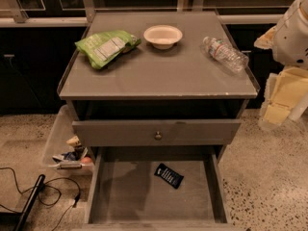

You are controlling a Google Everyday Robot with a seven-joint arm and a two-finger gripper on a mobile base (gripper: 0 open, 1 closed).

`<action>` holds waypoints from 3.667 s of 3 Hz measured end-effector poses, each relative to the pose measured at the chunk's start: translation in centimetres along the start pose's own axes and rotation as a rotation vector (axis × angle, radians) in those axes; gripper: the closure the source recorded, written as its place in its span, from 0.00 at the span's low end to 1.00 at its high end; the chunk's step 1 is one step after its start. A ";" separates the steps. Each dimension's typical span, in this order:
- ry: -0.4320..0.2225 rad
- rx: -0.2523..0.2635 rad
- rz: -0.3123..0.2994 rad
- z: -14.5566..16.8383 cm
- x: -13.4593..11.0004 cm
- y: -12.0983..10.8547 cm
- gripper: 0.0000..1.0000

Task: Pick rxbar blueberry from middle drawer and place on counter

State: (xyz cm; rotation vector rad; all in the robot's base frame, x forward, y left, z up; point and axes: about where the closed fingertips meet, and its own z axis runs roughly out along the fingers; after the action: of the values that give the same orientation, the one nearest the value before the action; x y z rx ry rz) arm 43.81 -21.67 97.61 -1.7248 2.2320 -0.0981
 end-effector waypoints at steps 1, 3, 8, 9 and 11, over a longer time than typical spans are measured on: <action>-0.002 0.001 0.000 0.0 0.0 0.0 0.00; -0.048 -0.174 0.017 9.4 2.3 5.9 0.00; -0.370 -0.254 0.097 29.8 3.7 9.4 0.00; -0.470 -0.169 0.108 34.5 4.0 7.7 0.00; -0.479 -0.163 0.111 36.2 3.6 7.8 0.00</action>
Offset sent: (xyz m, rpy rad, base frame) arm -0.0465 0.0054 -0.1522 0.1136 0.2455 0.0428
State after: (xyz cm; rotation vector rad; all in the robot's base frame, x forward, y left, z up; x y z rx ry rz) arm 46.21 -17.98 60.62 -1.4959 2.0072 0.4837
